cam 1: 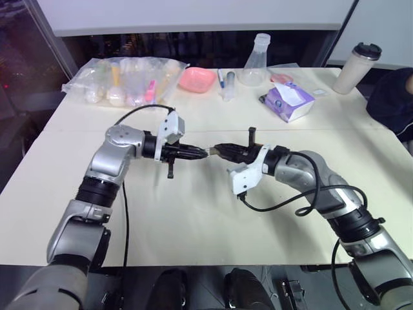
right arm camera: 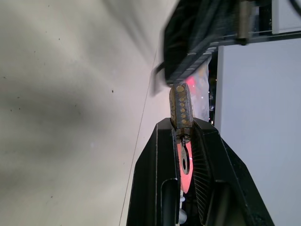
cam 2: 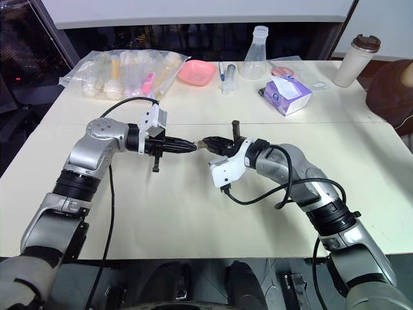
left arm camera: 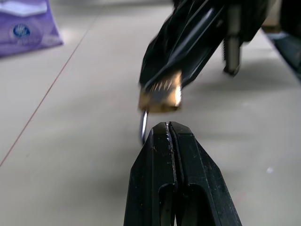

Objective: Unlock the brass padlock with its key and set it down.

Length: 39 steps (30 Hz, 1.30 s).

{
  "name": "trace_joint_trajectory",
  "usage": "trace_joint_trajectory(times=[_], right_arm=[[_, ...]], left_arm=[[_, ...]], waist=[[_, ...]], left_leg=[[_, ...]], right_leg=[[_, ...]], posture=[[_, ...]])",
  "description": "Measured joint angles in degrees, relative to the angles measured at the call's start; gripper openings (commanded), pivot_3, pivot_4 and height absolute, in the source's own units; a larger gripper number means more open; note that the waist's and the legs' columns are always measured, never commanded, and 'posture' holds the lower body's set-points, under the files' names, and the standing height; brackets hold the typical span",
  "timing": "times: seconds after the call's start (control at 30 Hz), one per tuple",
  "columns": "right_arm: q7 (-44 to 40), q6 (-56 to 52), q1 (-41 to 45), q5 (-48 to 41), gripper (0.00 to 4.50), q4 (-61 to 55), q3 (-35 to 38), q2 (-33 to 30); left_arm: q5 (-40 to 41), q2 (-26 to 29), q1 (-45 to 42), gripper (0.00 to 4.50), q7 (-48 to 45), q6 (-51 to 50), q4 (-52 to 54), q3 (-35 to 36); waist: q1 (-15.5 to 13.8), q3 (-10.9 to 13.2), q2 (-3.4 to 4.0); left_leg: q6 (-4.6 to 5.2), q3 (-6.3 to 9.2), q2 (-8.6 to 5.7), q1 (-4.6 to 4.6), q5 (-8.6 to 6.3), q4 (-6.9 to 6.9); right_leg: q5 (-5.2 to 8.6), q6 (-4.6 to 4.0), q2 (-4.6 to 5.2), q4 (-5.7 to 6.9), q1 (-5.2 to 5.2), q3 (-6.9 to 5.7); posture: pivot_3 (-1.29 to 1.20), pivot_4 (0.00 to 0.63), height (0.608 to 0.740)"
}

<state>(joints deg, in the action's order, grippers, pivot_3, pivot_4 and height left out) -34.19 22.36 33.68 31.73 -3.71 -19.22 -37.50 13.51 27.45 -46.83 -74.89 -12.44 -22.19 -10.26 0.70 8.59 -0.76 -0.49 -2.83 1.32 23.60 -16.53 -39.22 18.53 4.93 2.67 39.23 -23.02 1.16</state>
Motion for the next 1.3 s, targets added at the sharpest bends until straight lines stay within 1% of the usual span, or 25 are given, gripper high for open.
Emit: trace_joint_trajectory(times=[0.1,0.33,0.5,0.6,0.73,0.83,0.97,1.1,1.17,1.2,1.23,1.3], right_arm=[[-0.02,-0.57,0.01,-0.12,0.0,-0.17,0.38,0.12],[-0.21,-0.63,-0.23,-0.5,0.0,-0.9,0.32,0.45],[-0.43,-0.72,-1.96,-0.59,0.0,-0.86,-0.1,1.4],[0.06,-0.62,-2.33,-0.52,0.0,0.94,-0.42,2.71],[2.81,1.07,-2.06,0.89,0.0,7.98,-1.38,3.59],[5.23,2.25,-1.63,1.72,0.0,13.59,-2.49,5.05],[9.28,3.98,0.6,4.35,0.0,22.82,-4.53,6.58],[11.9,5.47,1.36,5.83,0.0,27.43,-6.09,7.57],[12.54,5.85,2.07,6.29,0.92,28.39,-6.48,7.94],[12.62,5.95,2.22,6.34,1.2,28.76,-6.68,8.03],[12.62,5.96,2.22,6.36,1.6,28.84,-6.85,8.02],[12.97,6.16,2.22,6.26,2.55,28.4,-6.83,7.85]], left_arm=[[-0.49,-1.39,-0.02,0.02,2.07,1.34,-2.5,0.16],[-0.31,-1.33,-0.08,0.02,2.55,1.53,-2.63,0.73],[-0.26,1.22,1.08,0.02,2.24,0.39,-1.52,1.5],[-0.28,4.59,4.25,0.02,0.6,-0.9,0.94,1.51],[-0.27,8.79,7.92,0.02,-0.59,-3.16,3.36,1.94],[-0.28,10.56,9.01,0.02,-0.39,-3.53,4.1,2.7],[-0.03,10.72,9.07,0.02,2.21,-4.03,4.71,4.74],[0.94,10.52,9.51,0.02,4.44,-5.03,6.83,6.13],[2.12,9.89,10.3,0.0,5.55,-6.83,8.45,6.91],[2.8,9.79,11.14,0.0,5.93,-7.97,9.92,7.02],[3.2,9.78,11.58,0.0,6.06,-8.6,10.65,7.04],[4.0,9.81,13.04,0.0,6.35,-10.26,12.58,7.17]], waist=[[0.02,0.0,0.0],[0.1,0.0,0.0],[0.18,0.0,0.0],[0.35,0.0,0.0],[0.15,0.0,0.0],[0.01,0.0,0.0],[0.18,0.0,0.0],[0.3,0.0,0.0],[0.39,0.0,0.0],[0.43,0.0,0.0],[0.42,0.0,0.0],[0.44,0.0,0.0]], left_leg=[[0.03,0.0,-0.01,0.0,-0.02,0.0],[-0.02,0.0,0.01,0.0,0.01,0.01],[-0.02,-0.01,0.01,0.0,0.01,0.01],[-0.1,-0.01,0.05,-0.01,0.06,0.03],[0.0,-0.02,0.03,-0.01,0.0,0.02],[0.05,-0.02,0.01,-0.01,-0.03,0.01],[0.0,-0.02,0.02,-0.02,0.0,0.01],[-0.16,-0.03,0.03,-0.01,0.09,0.04],[-0.17,-0.03,0.05,-0.01,0.09,0.03],[-0.17,-0.03,0.06,-0.01,0.1,0.03],[-0.17,-0.03,0.06,-0.02,0.09,0.04],[-0.17,-0.03,0.06,-0.02,0.1,0.04]], right_leg=[[0.0,0.0,0.01,0.0,0.0,0.0],[0.0,0.0,0.0,0.02,-0.02,0.0],[0.0,0.0,0.0,0.02,-0.02,0.0],[0.0,0.0,-0.03,0.04,-0.03,0.0],[0.0,0.0,-0.01,0.05,-0.03,0.0],[0.0,0.0,-0.01,0.05,-0.02,-0.01],[0.0,0.0,-0.01,0.07,-0.04,-0.02],[0.0,0.0,-0.01,0.09,-0.07,0.02],[0.0,0.0,-0.01,0.1,-0.07,0.03],[0.0,0.0,-0.02,0.11,-0.07,0.04],[0.0,0.0,-0.02,0.12,-0.07,0.04],[0.0,0.0,-0.02,0.12,-0.08,0.05]], posture=[[0.0,0.15,0.715],[0.0,0.15,0.715],[0.0,0.15,0.715],[0.0,0.15,0.715],[0.0,0.15,0.715],[0.0,0.15,0.715],[0.0,0.15,0.715],[0.0,0.15,0.715],[0.0,0.15,0.715],[0.0,0.15,0.715],[0.0,0.15,0.715],[0.0,0.15,0.715]])
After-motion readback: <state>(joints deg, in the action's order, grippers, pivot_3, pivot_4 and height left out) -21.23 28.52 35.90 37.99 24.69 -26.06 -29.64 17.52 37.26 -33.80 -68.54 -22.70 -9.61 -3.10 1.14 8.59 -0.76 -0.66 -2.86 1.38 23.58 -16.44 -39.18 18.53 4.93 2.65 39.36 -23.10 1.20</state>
